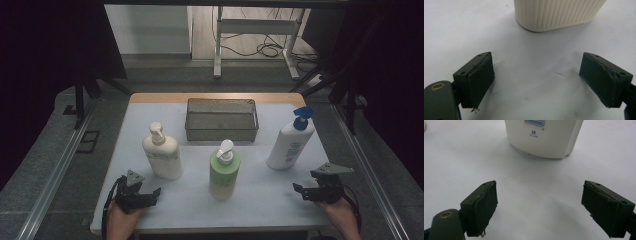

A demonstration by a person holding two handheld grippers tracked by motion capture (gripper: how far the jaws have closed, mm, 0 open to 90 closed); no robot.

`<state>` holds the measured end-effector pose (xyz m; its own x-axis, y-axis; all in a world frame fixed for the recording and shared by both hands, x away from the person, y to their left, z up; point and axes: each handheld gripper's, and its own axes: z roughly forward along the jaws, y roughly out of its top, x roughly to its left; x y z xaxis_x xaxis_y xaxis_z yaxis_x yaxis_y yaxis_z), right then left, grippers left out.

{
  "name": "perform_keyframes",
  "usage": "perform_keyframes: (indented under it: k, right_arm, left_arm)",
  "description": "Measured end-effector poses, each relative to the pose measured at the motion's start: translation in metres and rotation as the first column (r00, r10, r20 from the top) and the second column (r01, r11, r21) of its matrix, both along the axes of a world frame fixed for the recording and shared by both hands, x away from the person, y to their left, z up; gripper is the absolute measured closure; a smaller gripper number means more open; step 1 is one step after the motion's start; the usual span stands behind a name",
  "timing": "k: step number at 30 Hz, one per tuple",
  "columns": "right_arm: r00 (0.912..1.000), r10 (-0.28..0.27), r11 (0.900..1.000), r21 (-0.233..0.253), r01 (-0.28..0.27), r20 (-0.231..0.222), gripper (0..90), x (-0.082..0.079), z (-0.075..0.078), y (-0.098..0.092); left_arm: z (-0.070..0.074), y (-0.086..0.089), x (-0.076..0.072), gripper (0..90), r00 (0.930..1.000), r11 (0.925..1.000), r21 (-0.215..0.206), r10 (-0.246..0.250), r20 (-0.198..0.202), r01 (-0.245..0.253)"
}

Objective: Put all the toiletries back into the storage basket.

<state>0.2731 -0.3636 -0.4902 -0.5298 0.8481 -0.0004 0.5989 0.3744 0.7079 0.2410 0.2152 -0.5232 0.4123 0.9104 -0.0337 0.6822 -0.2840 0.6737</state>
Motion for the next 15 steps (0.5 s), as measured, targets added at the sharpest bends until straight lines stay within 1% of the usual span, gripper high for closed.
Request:
perform_keyframes:
  k: [1,2,5,7,8,9,10,13,15]
  right_arm:
    - [1.0000,0.003,1.000,0.011,-0.003,-0.002,13.3,0.001,0.002,-0.001]
    - [1.0000,0.003,1.000,0.011,-0.003,-0.002,13.3,0.001,0.002,-0.001]
    - [0.9999,-0.010,1.000,0.026,0.010,0.004,14.7,0.004,0.007,-0.003]
    - [0.9999,-0.012,1.000,0.026,0.012,0.005,15.4,0.004,0.007,-0.004]
    - [0.9998,-0.021,0.999,0.034,0.020,0.005,20.0,0.006,0.009,-0.005]
    - [0.9998,-0.019,0.999,0.038,0.019,0.003,22.5,0.007,0.010,-0.006]
    - [0.9998,-0.019,0.999,0.038,0.019,0.003,22.5,0.007,0.010,-0.006]
    - [1.0000,-0.010,0.999,0.046,0.010,0.000,31.4,0.010,0.015,-0.007]
    - [0.9999,-0.013,0.999,0.049,0.013,-0.001,31.6,0.010,0.015,-0.008]
  left_arm:
    - [0.000,0.000,0.000,12.1,1.0000,1.0000,0.000,0.000,0.000,0.000]
    - [0.000,0.000,0.000,12.1,1.0000,1.0000,0.000,0.000,0.000,0.000]
    - [0.000,0.000,0.000,12.1,1.0000,1.0000,0.000,0.000,0.001,0.000]
    - [0.000,0.000,0.000,12.1,1.0000,1.0000,0.000,0.000,0.001,0.000]
    - [0.000,0.000,0.000,12.1,1.0000,1.0000,0.000,0.000,0.001,0.000]
    - [0.000,0.000,0.000,12.1,1.0000,1.0000,-0.001,0.000,0.001,0.000]
    - [0.000,0.000,0.000,12.1,1.0000,1.0000,-0.001,0.000,0.001,0.000]
    - [0.000,0.000,0.000,12.1,1.0000,1.0000,-0.001,0.000,0.001,0.000]
    - [0.000,0.000,0.000,12.1,1.0000,1.0000,-0.001,0.000,0.001,0.000]
